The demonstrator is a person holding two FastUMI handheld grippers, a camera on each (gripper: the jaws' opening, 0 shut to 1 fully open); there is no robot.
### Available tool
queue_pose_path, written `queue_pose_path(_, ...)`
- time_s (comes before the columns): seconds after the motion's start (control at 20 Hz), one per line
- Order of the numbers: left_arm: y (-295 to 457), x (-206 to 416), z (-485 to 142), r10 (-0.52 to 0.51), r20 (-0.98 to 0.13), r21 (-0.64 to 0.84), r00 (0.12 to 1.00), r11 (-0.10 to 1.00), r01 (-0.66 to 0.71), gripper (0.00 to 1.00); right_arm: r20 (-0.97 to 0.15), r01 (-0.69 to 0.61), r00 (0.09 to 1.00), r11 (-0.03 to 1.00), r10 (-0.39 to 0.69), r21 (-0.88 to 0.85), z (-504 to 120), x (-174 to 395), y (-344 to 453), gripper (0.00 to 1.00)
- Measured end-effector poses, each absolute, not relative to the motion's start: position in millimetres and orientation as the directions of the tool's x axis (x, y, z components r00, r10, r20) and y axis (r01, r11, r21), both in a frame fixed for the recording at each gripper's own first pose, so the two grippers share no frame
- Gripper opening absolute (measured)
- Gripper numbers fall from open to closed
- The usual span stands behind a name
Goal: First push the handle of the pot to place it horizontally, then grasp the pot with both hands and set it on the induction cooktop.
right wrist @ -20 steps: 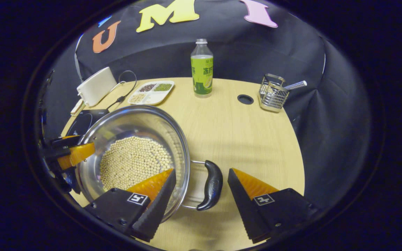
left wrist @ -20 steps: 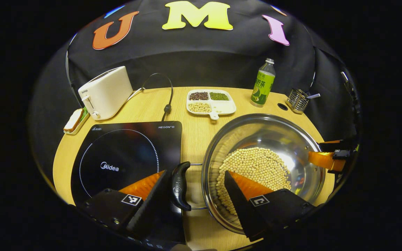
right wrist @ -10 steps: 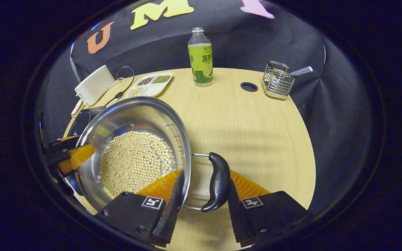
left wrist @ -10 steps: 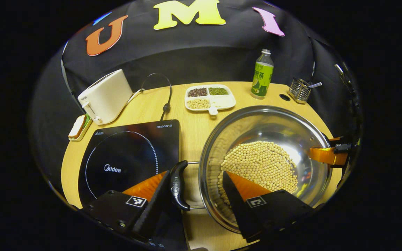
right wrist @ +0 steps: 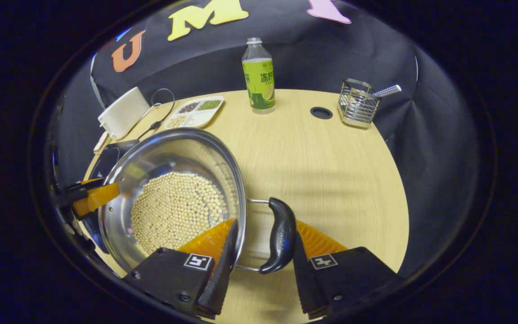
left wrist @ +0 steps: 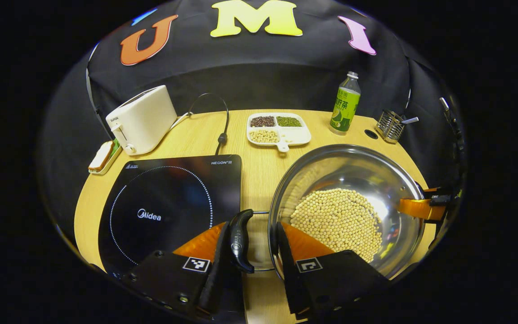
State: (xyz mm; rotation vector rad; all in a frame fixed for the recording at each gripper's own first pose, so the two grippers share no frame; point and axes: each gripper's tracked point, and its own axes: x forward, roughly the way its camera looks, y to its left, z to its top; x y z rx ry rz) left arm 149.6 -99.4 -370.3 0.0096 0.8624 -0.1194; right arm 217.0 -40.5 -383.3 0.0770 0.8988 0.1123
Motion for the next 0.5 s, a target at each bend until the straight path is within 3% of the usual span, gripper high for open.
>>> queue_pose_path(0.1, -98.4, 148.1, -370.6, -0.103, -0.756, -0.042, 0.646, 0.993, 0.110, 0.44, -0.765, -0.076, 0.631, 0.992, 0.128, 0.103, -379.8, 215.6, -40.9, 0.63)
queue_pose_path(0.15, -96.8, 146.8, -368.7, -0.102, -0.755, -0.040, 0.648, 0.993, 0.109, 0.55, -0.760, -0.083, 0.637, 0.992, 0.125, 0.093, -377.7, 215.6, -40.7, 0.63)
queue_pose_path(0.5, -106.1, 140.8, -372.0, -0.127, -0.758, -0.071, 0.639, 0.991, 0.113, 0.53, -0.767, -0.069, 0.628, 0.991, 0.131, 0.113, -383.9, 207.6, -48.5, 0.63)
